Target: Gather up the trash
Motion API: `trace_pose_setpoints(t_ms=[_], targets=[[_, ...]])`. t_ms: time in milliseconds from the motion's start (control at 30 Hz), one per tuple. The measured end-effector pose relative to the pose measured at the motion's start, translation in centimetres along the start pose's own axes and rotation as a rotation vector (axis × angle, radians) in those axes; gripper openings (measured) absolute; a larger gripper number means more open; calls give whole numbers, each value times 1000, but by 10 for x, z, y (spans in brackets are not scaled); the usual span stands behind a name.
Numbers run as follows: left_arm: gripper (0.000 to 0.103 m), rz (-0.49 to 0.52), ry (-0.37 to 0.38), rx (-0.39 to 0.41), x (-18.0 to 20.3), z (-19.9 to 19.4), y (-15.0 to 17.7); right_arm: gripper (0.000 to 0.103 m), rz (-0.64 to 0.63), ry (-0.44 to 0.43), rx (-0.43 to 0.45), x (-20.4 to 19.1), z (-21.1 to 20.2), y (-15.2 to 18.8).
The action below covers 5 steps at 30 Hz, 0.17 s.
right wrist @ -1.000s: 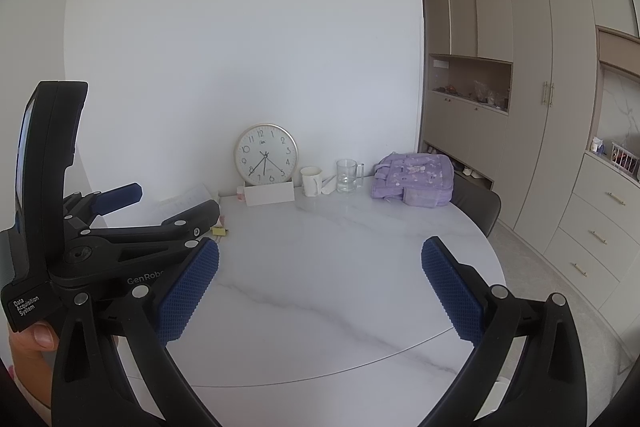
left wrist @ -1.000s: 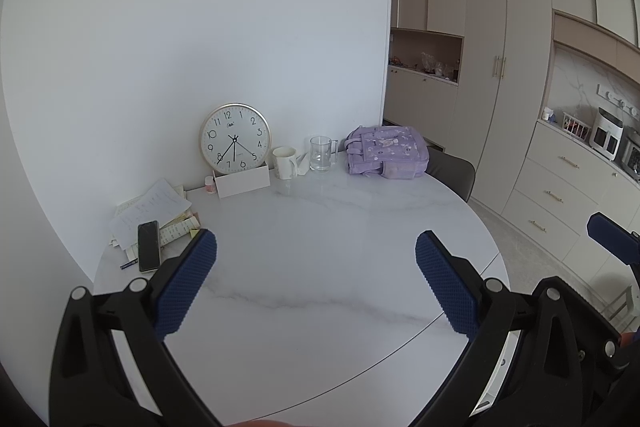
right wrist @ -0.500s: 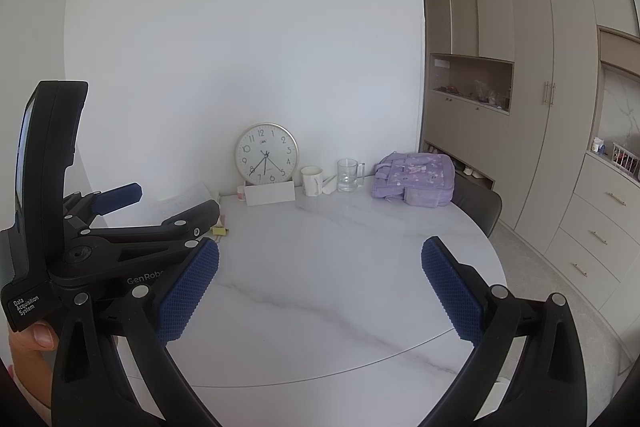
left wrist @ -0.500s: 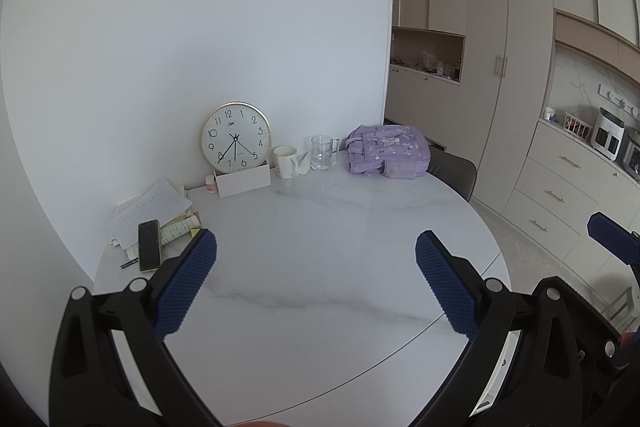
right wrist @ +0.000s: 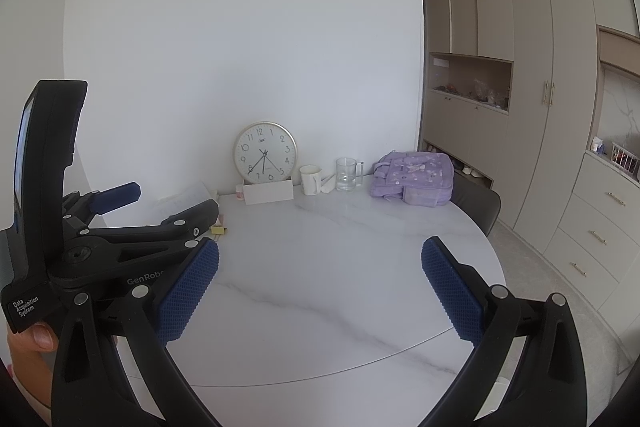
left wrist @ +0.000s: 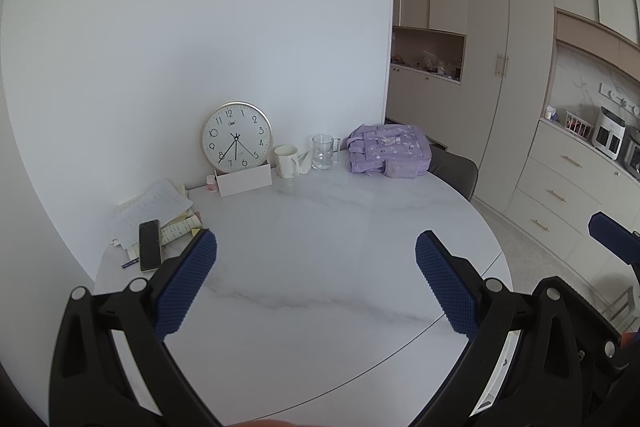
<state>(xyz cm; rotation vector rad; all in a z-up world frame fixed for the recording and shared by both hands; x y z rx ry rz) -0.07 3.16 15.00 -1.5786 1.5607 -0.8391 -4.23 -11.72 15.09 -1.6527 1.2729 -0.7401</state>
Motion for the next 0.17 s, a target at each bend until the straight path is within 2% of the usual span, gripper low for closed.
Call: trace_pose_setpoints(t_ms=[167], targets=[[95,5,-8,5,-1,0,0,101,2,1,-1,2,0,-1]])
Point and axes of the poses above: each gripper's, at about its wrist camera, not at the fingertips, and z roughly the way its jaws point, x to its right, y to its underside, the point moved 2 cm from there along z, roughly the way its jaws point, and after that the axes turned 5 degrees about -y, right-handed, at the moved point
